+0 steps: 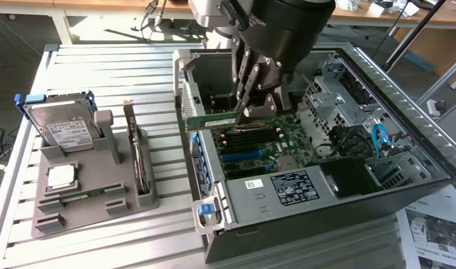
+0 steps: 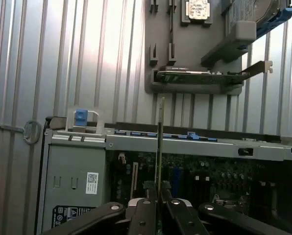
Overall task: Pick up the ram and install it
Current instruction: 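Pick up the ram and move it above insertion slot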
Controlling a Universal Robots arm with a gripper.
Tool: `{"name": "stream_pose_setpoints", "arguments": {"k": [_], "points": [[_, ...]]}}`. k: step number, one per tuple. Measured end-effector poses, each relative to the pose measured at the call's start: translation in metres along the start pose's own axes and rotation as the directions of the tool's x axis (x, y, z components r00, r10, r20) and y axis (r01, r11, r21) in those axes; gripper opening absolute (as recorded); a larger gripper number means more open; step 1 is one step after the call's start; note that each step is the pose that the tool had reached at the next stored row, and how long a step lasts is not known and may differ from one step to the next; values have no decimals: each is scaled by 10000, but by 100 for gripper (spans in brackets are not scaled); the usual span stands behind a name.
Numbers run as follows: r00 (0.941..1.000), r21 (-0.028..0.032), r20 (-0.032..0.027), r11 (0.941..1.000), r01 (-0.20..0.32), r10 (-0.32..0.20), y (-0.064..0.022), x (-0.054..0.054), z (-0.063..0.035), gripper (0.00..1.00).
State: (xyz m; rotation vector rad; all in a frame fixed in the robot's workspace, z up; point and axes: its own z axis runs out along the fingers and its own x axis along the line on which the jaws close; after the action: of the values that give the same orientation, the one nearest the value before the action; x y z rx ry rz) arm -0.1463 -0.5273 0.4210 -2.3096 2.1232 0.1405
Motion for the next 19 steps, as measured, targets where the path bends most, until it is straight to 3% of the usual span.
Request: {"name": "stream_pose_setpoints", "arguments": {"k": [19], "points": [[10000, -3, 0, 10000, 0, 0, -580, 48, -38, 14]]}}
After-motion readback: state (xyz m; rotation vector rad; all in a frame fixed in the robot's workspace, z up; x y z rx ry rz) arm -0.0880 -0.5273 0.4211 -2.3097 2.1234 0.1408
